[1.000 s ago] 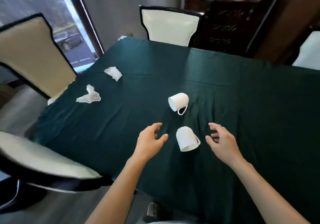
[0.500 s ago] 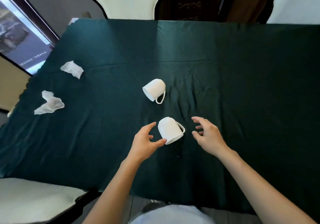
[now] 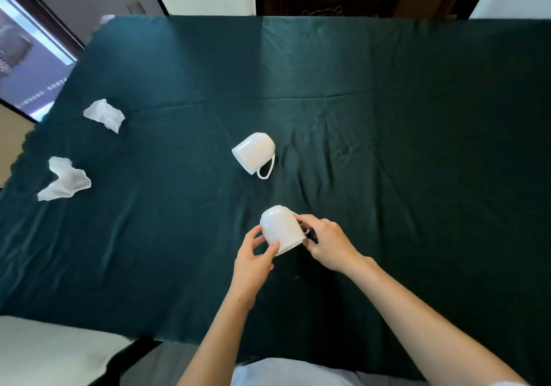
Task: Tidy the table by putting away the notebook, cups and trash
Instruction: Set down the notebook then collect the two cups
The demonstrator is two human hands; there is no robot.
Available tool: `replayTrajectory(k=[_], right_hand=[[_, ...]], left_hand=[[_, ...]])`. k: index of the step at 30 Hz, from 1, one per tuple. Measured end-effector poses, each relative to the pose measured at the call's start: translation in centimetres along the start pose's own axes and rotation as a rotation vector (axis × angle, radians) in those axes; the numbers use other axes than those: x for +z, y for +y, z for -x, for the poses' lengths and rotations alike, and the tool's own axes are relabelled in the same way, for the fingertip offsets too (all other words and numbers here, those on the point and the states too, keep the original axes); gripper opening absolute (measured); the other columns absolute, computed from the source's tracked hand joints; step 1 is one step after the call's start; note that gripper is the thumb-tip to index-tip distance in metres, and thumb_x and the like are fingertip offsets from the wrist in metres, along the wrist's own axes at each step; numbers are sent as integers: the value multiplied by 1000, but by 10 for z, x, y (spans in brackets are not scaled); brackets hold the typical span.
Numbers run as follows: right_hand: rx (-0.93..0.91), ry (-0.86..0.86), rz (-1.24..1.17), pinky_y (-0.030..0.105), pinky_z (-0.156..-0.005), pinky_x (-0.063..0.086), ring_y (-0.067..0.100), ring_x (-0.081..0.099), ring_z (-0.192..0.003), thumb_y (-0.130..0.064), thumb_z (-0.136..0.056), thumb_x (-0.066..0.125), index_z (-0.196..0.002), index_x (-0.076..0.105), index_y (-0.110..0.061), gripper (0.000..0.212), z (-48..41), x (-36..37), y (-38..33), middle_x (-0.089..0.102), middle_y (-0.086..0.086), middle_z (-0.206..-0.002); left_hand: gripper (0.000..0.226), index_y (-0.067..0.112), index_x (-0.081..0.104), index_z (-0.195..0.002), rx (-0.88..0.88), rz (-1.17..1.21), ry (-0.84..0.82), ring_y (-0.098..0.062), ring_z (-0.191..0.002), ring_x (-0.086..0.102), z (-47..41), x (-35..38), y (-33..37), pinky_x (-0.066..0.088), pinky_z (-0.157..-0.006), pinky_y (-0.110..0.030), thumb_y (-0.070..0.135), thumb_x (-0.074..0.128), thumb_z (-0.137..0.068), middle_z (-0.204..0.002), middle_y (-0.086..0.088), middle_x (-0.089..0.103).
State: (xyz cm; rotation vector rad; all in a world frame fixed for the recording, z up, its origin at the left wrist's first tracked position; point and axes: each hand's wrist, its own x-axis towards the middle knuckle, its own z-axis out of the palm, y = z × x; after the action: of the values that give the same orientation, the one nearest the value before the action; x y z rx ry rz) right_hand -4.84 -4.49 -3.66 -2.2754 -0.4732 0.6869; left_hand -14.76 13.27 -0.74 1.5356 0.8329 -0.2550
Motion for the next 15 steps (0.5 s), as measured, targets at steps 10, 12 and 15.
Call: replayTrajectory(k=[10,12,15], right_hand=[[78,35,16,39,-92,56,27,71,-104,-5,-97,56,-130,74,-25,42,17,1,-38,82,2,-111],[116,22,40,42,-87,57,31,70,-97,-10,-95,54,-112,78,-23,32,26,4,-53,83,2,-98],[211,39,-22,42,-85,59,30,73,-93,-17,-91,56,-100,79,-18,24,42,16,-74,82,4,-89]], left_hand=[[51,35,53,-147,-9,-10,-56,-19,-106,73,16,-21,8,61,-87,-32,36,70,-99,-130,8,71],[44,35,58,-142,17,-14,-62,-19,-106,72,22,-33,8,60,-87,-33,36,69,-100,-129,9,72],[35,35,64,-135,64,-16,-78,-14,-105,73,31,-54,6,60,-84,-31,34,68,-101,-129,11,73]])
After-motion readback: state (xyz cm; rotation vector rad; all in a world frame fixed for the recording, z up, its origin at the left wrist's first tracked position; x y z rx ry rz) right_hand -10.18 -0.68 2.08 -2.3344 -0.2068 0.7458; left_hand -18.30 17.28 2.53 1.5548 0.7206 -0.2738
